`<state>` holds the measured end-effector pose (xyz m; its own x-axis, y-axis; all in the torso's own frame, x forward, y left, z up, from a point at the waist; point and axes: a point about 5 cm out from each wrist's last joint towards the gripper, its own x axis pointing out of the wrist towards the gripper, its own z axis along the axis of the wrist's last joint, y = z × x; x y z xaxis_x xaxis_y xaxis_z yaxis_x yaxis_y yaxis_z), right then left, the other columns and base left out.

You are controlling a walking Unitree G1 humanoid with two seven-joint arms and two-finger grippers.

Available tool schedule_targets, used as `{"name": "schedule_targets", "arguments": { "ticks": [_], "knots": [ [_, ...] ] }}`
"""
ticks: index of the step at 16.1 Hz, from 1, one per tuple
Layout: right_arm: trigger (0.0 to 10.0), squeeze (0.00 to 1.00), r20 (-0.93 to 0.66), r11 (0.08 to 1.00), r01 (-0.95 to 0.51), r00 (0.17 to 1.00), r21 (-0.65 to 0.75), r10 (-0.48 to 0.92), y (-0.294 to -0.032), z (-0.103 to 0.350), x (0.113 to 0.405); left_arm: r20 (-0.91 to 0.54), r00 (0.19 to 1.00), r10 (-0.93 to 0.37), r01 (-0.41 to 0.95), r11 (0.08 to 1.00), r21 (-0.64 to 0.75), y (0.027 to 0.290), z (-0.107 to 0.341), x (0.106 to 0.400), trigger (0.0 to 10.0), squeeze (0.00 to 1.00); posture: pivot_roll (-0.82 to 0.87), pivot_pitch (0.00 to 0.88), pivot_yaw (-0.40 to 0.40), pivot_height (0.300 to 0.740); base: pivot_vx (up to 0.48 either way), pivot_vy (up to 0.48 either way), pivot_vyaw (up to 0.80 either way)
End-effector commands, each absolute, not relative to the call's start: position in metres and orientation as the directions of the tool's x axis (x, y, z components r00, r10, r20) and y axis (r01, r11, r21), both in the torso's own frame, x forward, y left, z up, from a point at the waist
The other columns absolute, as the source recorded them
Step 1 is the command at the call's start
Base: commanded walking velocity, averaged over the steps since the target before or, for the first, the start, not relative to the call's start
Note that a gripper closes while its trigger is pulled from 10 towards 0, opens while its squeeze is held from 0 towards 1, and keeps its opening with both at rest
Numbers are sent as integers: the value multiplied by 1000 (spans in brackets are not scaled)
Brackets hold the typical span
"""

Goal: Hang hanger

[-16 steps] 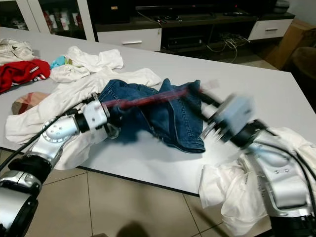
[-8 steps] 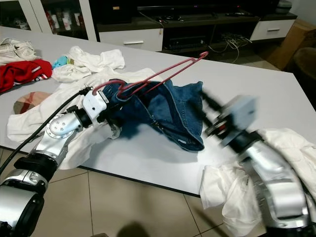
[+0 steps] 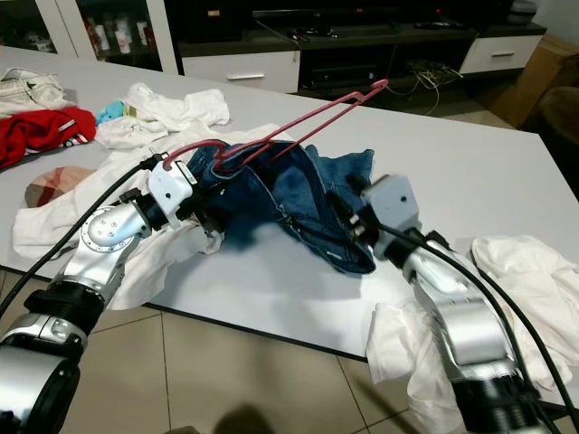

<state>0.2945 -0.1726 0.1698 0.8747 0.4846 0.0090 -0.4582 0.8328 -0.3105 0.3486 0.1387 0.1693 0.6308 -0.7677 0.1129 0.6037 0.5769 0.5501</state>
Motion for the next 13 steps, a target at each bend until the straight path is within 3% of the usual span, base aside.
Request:
{"name": "schedule_targets", "arguments": {
  "ticks": [1,7,13],
  "knots": [
    [10000,0,9,834,-441,882,-330,470,-173,169,297,137,628,-766,594,585,552,140,175,349,0,0,-61,0,-31,740,0,0,0],
    [10000,0,51,858,-446,880,-255,472,-161,169,306,136,615,-777,601,573,558,136,174,345,0,0,-64,0,-38,740,0,0,0],
    [10000,0,144,887,-441,878,-135,458,-173,195,304,136,613,-778,598,570,563,136,173,342,0,0,-62,0,-48,740,0,0,0]
  ]
}}
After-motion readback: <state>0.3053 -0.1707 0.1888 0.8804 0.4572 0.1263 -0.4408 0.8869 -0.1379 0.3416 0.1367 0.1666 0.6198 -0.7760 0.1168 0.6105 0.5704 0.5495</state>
